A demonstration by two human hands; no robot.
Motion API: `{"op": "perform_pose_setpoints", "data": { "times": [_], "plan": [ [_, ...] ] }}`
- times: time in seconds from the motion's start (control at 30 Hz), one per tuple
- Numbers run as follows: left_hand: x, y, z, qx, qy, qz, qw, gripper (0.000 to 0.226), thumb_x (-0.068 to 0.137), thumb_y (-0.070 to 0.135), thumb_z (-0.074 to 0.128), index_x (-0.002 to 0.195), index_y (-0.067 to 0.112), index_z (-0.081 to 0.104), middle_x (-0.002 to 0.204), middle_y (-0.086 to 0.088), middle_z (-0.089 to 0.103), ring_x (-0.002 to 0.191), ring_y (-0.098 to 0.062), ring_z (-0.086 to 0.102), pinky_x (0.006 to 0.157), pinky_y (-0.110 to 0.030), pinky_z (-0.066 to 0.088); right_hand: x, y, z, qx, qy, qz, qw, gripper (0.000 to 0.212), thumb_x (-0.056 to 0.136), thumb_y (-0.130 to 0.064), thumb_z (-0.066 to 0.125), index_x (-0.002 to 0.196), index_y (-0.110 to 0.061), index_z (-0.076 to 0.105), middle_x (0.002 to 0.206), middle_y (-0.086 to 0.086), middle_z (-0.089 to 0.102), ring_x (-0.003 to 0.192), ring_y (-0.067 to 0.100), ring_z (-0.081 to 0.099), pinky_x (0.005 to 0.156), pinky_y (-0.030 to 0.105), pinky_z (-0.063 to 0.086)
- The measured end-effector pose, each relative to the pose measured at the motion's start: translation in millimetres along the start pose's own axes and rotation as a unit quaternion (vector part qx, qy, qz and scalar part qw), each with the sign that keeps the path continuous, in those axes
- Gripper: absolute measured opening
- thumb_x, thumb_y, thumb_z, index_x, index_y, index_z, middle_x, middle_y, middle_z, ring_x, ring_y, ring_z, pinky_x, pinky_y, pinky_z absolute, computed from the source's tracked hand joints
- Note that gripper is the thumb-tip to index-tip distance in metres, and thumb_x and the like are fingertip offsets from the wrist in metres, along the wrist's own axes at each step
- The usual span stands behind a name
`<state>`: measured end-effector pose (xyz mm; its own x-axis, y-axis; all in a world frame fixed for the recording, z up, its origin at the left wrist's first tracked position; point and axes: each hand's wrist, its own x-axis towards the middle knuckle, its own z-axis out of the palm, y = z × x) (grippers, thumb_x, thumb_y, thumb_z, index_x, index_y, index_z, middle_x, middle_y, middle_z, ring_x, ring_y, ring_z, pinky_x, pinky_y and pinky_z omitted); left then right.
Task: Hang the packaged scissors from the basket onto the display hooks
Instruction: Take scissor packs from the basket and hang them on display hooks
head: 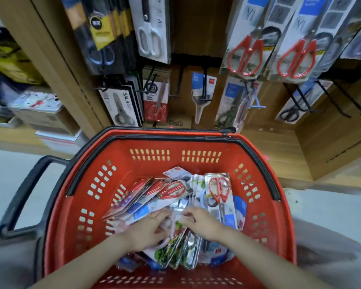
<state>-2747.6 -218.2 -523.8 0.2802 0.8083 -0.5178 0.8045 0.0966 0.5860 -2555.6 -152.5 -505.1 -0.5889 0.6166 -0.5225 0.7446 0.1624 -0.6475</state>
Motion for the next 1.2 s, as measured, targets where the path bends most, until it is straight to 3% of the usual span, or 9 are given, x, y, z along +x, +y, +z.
{"op": "perform_pose_setpoints", "data": {
  "times": [0.07, 0.3, 0.43, 0.53, 0.7, 0.8, 0.93, 1.1, 1.2],
  "plan": [
    [-4.4, -5.5, 3.8, -0.033, 0.012, -0.002, 0.999, 0.06, 0.092, 0.035, 0.056, 0.145, 0.03, 0.028, 0.15, 0.008, 0.028, 0.127, -0.008, 0.039, 0.105, -0.024, 0.036, 2.6, -5.8, 13.4, -0.054, 0.02, 0.004, 0.998, 0.035, 0.091, -0.048, 0.055, 0.094, -0.012, 0.055, 0.084, -0.008, 0.046, 0.083, 0.011, 0.042, 0.069, 0.02, 0.035],
    [-17.4, -4.9, 10.4, -0.061, 0.084, 0.012, 0.994, 0.046, 0.093, 0.026, 0.054, 0.137, 0.026, 0.041, 0.132, 0.014, 0.038, 0.121, -0.004, 0.042, 0.103, -0.02, 0.034, 2.0, -26.2, 7.8, -0.091, 0.014, 0.068, 0.993, 0.036, 0.094, -0.027, 0.054, 0.098, 0.008, 0.062, 0.101, 0.023, 0.065, 0.096, 0.035, 0.062, 0.078, 0.037, 0.048],
    [-23.9, -2.7, 7.3, -0.092, 0.139, 0.032, 0.985, 0.036, 0.097, 0.032, 0.05, 0.132, 0.027, 0.049, 0.126, 0.014, 0.049, 0.115, -0.003, 0.048, 0.102, -0.025, 0.038, -6.7, -36.8, 2.1, -0.053, 0.067, 0.072, 0.994, 0.01, 0.093, -0.003, 0.041, 0.093, -0.005, 0.051, 0.105, 0.016, 0.062, 0.096, 0.028, 0.058, 0.079, 0.033, 0.046],
    [-28.7, -5.4, 7.2, -0.132, 0.161, -0.004, 0.978, 0.028, 0.097, 0.03, 0.049, 0.123, 0.022, 0.056, 0.115, 0.01, 0.054, 0.107, -0.006, 0.054, 0.098, -0.025, 0.042, -16.2, -40.1, -10.7, -0.023, 0.103, 0.075, 0.992, 0.022, 0.084, 0.009, 0.033, 0.09, -0.009, 0.045, 0.09, 0.01, 0.058, 0.083, 0.025, 0.054, 0.069, 0.032, 0.042],
    [-33.1, -4.6, 14.2, -0.138, 0.233, -0.026, 0.962, 0.013, 0.097, 0.018, 0.05, 0.106, 0.016, 0.06, 0.102, 0.004, 0.054, 0.093, -0.005, 0.051, 0.079, -0.005, 0.033, -32.6, -47.8, -40.3, -0.063, 0.157, 0.036, 0.985, 0.02, 0.088, 0.005, 0.035, 0.089, -0.012, 0.044, 0.08, 0.009, 0.058, 0.075, 0.025, 0.053, 0.061, 0.033, 0.037],
    [-34.9, -5.3, 13.7, -0.185, 0.259, -0.063, 0.946, 0.006, 0.097, 0.017, 0.05, 0.096, 0.02, 0.055, 0.097, 0.002, 0.053, 0.09, -0.014, 0.053, 0.082, -0.021, 0.043, -50.3, -58.1, -56.1, -0.089, 0.197, -0.012, 0.976, 0.016, 0.093, 0.0, 0.037, 0.088, -0.013, 0.045, 0.071, 0.002, 0.055, 0.068, 0.023, 0.053, 0.058, 0.033, 0.036],
    [-37.5, 3.2, -0.7, -0.321, 0.315, -0.124, 0.884, 0.007, 0.097, 0.024, 0.05, 0.096, 0.018, 0.053, 0.098, 0.0, 0.056, 0.094, -0.024, 0.058, 0.084, -0.05, 0.051, -77.0, -74.6, -80.4, -0.086, 0.276, -0.051, 0.956, 0.015, 0.096, -0.002, 0.041, 0.087, -0.012, 0.047, 0.067, 0.002, 0.059, 0.047, 0.009, 0.046, 0.042, 0.018, 0.031],
    [-42.8, 42.3, -29.2, -0.523, 0.246, -0.093, 0.811, 0.031, 0.097, 0.042, 0.042, 0.114, 0.018, 0.051, 0.12, -0.001, 0.059, 0.106, -0.015, 0.059, 0.097, -0.033, 0.044, -84.9, -82.8, -92.6, 0.125, 0.398, -0.072, 0.906, 0.015, 0.096, -0.006, 0.043, 0.084, -0.011, 0.049, 0.075, -0.001, 0.052, 0.062, 0.005, 0.047, 0.061, 0.007, 0.039],
    [-46.4, 68.7, -43.5, -0.639, 0.227, 0.018, 0.735, 0.038, 0.093, 0.035, 0.046, 0.122, 0.013, 0.054, 0.122, -0.008, 0.064, 0.11, -0.024, 0.063, 0.094, -0.038, 0.051, -74.0, -73.8, -71.8, 0.308, 0.33, -0.036, 0.892, 0.018, 0.094, -0.011, 0.045, 0.081, -0.021, 0.052, 0.099, 0.014, 0.057, 0.094, 0.021, 0.058, 0.093, 0.04, 0.048]
  ]
}}
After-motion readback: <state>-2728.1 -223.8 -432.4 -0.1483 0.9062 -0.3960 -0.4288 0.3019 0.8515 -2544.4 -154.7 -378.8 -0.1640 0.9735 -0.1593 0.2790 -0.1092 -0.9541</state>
